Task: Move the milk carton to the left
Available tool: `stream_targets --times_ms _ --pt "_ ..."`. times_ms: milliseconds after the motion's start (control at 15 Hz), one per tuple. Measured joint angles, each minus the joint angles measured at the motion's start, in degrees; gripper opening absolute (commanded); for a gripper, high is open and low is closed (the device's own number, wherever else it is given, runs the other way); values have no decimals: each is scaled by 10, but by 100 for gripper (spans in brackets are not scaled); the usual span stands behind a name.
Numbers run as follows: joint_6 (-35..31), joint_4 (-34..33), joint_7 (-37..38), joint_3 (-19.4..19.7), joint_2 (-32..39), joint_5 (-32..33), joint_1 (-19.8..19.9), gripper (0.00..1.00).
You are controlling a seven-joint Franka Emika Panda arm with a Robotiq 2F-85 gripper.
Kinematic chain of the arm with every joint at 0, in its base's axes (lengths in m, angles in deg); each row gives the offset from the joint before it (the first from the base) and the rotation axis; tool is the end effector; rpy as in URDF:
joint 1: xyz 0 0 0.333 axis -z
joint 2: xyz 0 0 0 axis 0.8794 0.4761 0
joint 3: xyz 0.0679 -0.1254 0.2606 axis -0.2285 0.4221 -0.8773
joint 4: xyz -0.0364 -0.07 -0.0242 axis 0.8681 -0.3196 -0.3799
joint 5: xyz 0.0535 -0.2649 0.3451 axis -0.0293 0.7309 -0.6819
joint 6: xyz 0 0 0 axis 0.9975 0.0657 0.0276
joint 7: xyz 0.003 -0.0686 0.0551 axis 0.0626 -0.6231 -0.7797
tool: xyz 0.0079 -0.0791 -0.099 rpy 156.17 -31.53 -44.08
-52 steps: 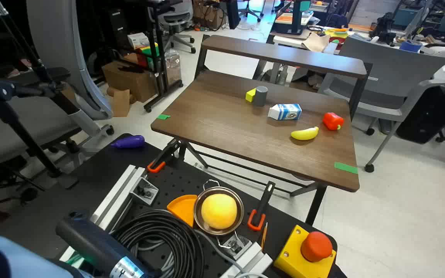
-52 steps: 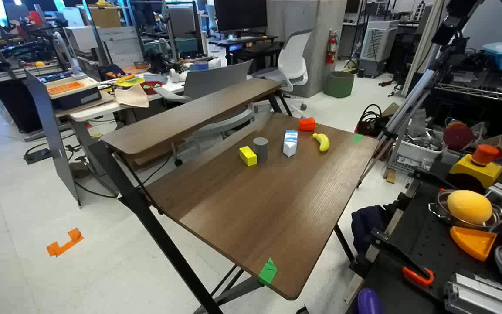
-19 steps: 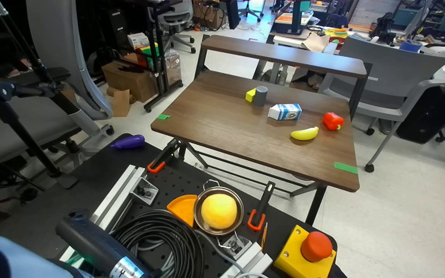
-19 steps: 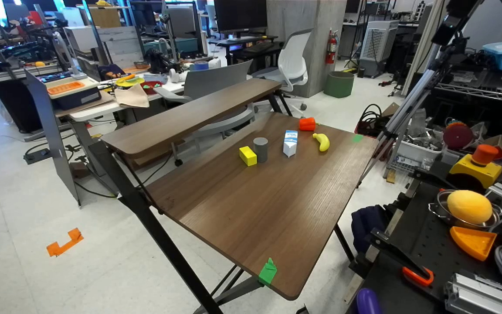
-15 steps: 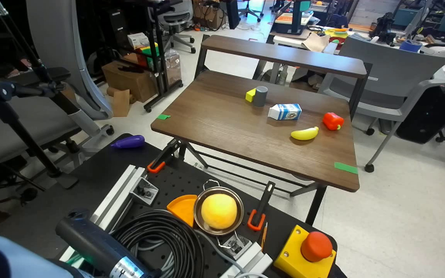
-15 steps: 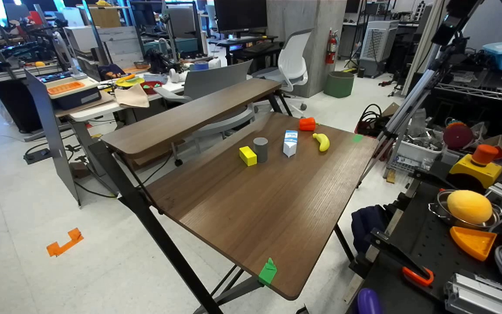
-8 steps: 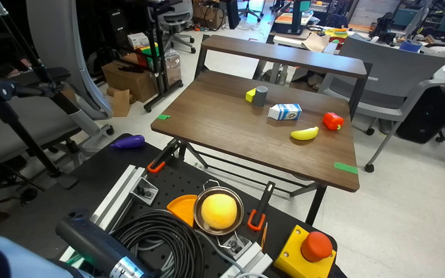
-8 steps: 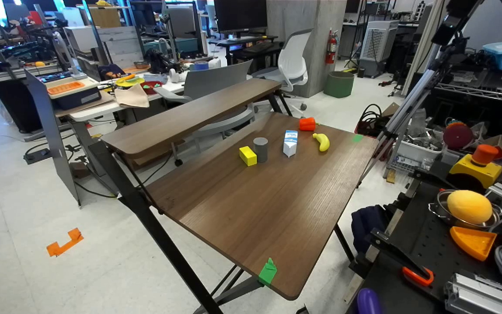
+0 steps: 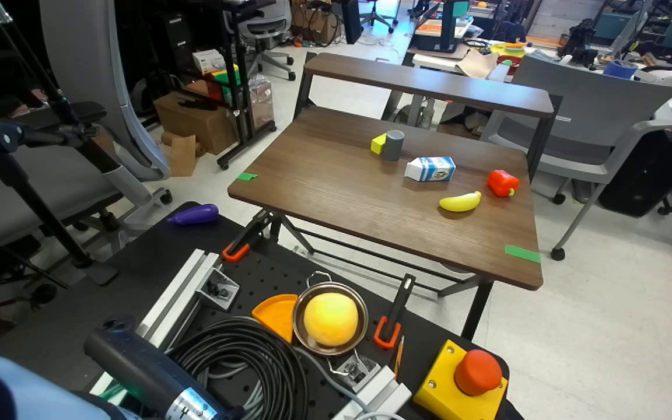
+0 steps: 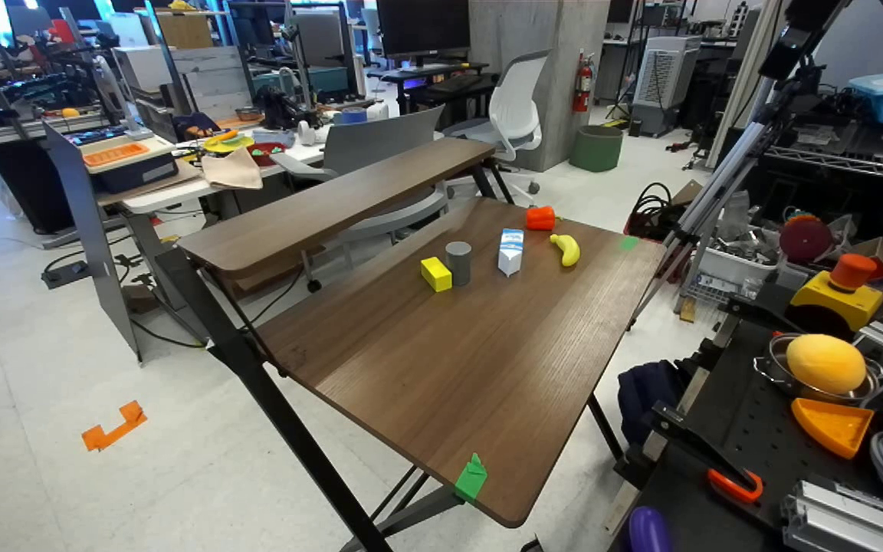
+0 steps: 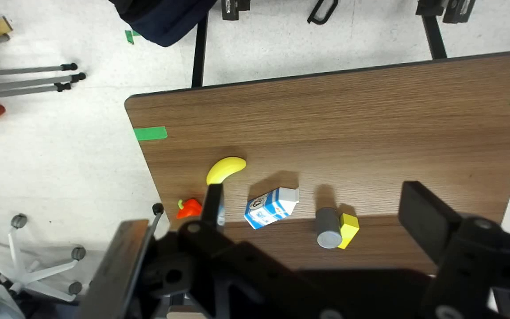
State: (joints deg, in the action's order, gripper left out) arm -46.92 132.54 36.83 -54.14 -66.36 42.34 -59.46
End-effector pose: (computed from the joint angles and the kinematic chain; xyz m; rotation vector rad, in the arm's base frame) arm 0.4164 -0.0092 0.3809 2.9740 0.0978 0.3578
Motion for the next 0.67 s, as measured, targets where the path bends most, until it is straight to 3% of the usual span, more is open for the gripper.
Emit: stream_targets --times_ms 333,667 --pt "-15 -7 -8 13 13 -14 -5 100" --pt "-60 -80 -60 59 122 -84 -23 100"
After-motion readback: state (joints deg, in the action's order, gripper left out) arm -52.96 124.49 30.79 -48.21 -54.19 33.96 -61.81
